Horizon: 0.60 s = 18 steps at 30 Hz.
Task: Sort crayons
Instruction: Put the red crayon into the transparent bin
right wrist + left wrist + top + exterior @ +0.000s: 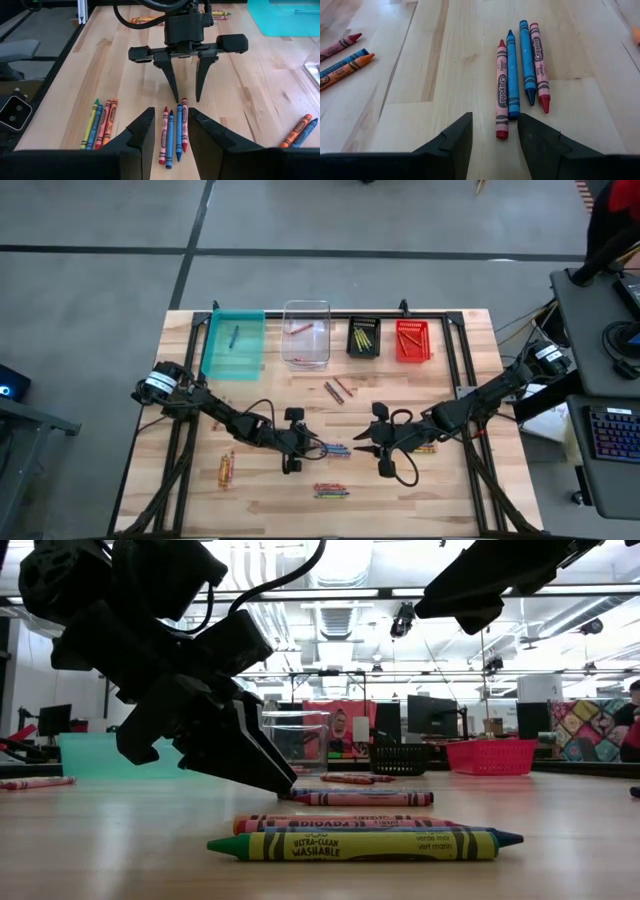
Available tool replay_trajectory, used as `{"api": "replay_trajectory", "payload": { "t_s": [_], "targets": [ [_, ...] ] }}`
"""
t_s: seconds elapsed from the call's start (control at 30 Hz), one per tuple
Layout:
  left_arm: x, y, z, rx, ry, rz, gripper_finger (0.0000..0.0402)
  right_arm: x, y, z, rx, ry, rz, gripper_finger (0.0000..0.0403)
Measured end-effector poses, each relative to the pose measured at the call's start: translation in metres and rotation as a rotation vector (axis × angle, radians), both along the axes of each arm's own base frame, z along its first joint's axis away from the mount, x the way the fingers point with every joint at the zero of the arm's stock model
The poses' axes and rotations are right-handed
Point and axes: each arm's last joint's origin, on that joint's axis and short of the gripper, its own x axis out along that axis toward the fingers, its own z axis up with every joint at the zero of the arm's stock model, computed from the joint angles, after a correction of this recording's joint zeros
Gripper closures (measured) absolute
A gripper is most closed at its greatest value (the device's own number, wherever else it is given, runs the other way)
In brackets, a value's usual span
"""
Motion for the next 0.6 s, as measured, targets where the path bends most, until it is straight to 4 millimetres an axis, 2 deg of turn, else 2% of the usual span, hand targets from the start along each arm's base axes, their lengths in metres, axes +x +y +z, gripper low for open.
{"api": "replay_trajectory", "payload": {
  "t_s": [0.6],
  "targets": [
    [-0.0035,0.0013,-0.0028,-0.012,-0.001,0.009,0.0263,0.0,0.0,0.0,0.0,0.0,0.0,0.03]
  ]
}}
